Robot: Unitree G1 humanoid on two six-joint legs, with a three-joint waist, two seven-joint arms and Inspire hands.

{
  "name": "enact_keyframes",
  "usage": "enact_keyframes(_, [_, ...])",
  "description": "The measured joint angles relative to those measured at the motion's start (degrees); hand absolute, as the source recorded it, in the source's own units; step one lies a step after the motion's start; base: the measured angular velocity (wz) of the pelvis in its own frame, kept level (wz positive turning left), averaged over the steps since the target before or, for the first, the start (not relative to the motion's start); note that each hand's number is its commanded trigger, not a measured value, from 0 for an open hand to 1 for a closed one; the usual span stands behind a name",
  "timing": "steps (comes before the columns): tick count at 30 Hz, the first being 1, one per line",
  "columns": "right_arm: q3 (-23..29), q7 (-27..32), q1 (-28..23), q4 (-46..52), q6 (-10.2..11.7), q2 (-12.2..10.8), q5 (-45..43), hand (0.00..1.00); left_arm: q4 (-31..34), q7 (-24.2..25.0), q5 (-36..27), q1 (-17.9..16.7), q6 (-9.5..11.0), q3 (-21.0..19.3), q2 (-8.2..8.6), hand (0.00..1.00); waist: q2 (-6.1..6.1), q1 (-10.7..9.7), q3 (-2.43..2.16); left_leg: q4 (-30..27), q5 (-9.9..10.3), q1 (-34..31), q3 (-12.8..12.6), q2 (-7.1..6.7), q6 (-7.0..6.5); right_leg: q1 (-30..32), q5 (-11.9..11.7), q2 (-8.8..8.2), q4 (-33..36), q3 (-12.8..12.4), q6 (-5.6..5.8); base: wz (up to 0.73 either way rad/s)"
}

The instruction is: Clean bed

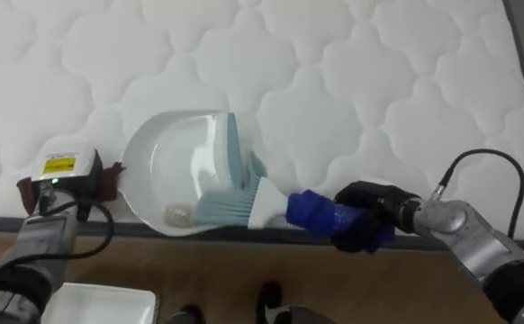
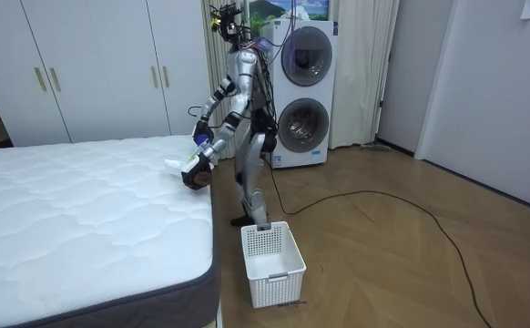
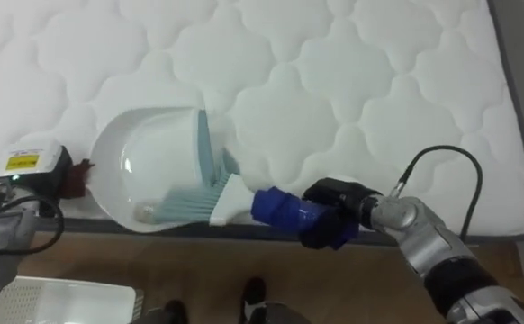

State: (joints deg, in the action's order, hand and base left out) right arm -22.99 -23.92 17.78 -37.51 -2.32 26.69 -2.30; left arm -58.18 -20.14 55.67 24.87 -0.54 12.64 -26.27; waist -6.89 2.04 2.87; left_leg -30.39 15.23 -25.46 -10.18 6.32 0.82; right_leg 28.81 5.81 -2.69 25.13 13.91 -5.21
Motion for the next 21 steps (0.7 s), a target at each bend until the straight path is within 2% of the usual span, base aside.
enact_keyframes(3, [4.7,0.0,-3.8,2.3,0.1,0.7,1.1,1.0,7.0,-2.7,-0.5,-5.8,0.6,-3.9,0.05,1.0,0.04,-0.1,-0.53,2.3,-0.1,3.7,-0.2,-0.1,0.03,-3.7,-0.2,0.29,-1.9,0.1,0.3,-0.02])
enact_keyframes(4, [6.9,0.0,-5.7,3.1,0.2,0.8,3.6,1.0,9.0,-3.6,-2.0,-8.9,0.8,-4.8,0.08,1.0,0.19,-0.1,-1.18,3.6,-0.2,5.6,-0.6,-0.18,0.06,-5.4,-0.3,0.47,-2.8,-0.1,0.47,-0.06])
enact_keyframes(5, [9.0,0.1,-7.4,4.2,0.3,0.9,6.0,1.0,10.6,-4.0,-2.2,-11.5,0.9,-5.9,0.2,1.0,0.33,-0.1,-1.46,4.8,-0.2,7.6,-0.8,-0.24,0.13,-7.1,-0.2,0.61,-3.7,-0.2,0.65,-0.05])
enact_keyframes(6, [10.1,0.2,-8.4,5.1,0.3,1.0,6.9,1.0,11.5,-4.1,-2.2,-12.8,0.9,-6.4,0.22,1.0,0.37,-0.2,-1.56,5.4,-0.3,8.6,-0.8,-0.35,0.17,-8.0,-0.2,0.64,-4.1,-0.2,0.74,0.0])
enact_keyframes(8, [14.5,0.3,-11.9,8.9,0.4,0.9,9.5,1.0,14.7,-4.2,-2.2,-17.5,0.8,-8.7,1.01,1.0,0.73,-0.3,-2.0,8.1,-0.8,12.2,-0.4,-0.96,0.21,-11.3,0.2,0.61,-5.6,-0.1,1.26,0.08])
enact_keyframes(9, [15.5,0.3,-12.3,9.3,0.5,0.8,10.0,1.0,15.5,-4.2,-2.2,-18.5,0.8,-9.1,1.28,1.0,0.88,-0.3,-2.11,8.8,-0.8,13.0,-0.3,-1.08,0.2,-12.0,0.2,0.55,-5.9,0.0,1.39,0.15])
enact_keyframes(11, [18.8,0.5,-12.6,10.0,0.5,0.8,11.6,1.0,20.1,-4.2,-2.1,-22.4,0.8,-10.4,2.27,1.0,1.85,-0.4,-2.62,8.8,-0.9,14.6,0.6,-1.21,0.18,-14.4,0.4,0.69,-7.3,0.5,1.83,0.2])
enact_keyframes(13, [21.6,1.8,-14.3,12.3,0.5,0.7,11.8,1.0,24.6,-4.2,-2.3,-25.6,0.8,-11.9,2.87,1.0,2.42,-0.2,-2.89,9.9,-0.9,16.8,1.0,-1.4,0.17,-16.6,0.8,0.73,-7.8,0.4,2.26,0.15])
enact_keyframes(14, [22.7,2.8,-15.3,14.2,0.5,0.6,12.2,0.7,27.3,-4.2,-3.1,-28.1,0.8,-12.8,3.13,1.0,2.91,-0.1,-3.11,11.1,-0.9,18.8,1.0,-1.61,0.17,-18.3,1.1,0.75,-8.4,0.3,2.5,0.04])
enact_keyframes(15, [23.1,3.5,-15.6,15.0,0.5,0.6,12.7,0.0,28.3,-4.2,-3.6,-29.0,0.7,-13.0,3.28,1.0,3.18,-0.2,-3.23,11.5,-0.9,19.6,1.2,-1.69,0.17,-19.1,1.2,0.71,-8.6,0.3,2.61,0.05])
enact_keyframes(16, [23.6,4.7,-15.6,15.8,0.5,0.5,14.0,0.0,29.4,-4.2,-4.4,-30.1,0.4,-13.1,3.63,1.0,3.69,-0.2,-3.23,12.1,-0.9,21.1,1.3,-2.01,0.09,-20.3,1.6,0.48,-8.6,0.4,2.89,0.09])
enact_keyframes(17, [24.2,6.0,-15.8,16.7,0.5,0.3,14.0,0.0,29.8,-4.1,-4.5,-30.6,0.0,-13.2,4.5,1.0,4.14,-0.3,-3.43,13.0,-1.0,22.2,1.5,-2.29,-0.05,-21.1,2.0,0.19,-8.6,0.6,3.2,0.11])
enact_keyframes(19, [24.9,8.0,-16.8,18.8,0.5,0.0,15.4,0.0,31.4,-3.8,-4.5,-31.6,-0.4,-13.7,6.13,1.0,4.34,-0.3,-3.49,14.3,-1.4,23.5,1.8,-2.97,-0.33,-22.4,2.3,-0.23,-8.8,0.8,3.66,0.15])
enact_keyframes(21, [26.7,10.4,-17.2,20.1,0.5,-1.7,16.3,0.0,32.2,-2.6,-4.8,-32.4,-0.6,-14.5,8.0,1.0,4.5,-0.2,-3.44,15.2,-1.5,25.4,2.3,-3.12,-0.39,-24.5,2.4,-0.28,-9.8,1.2,4.0,0.15])
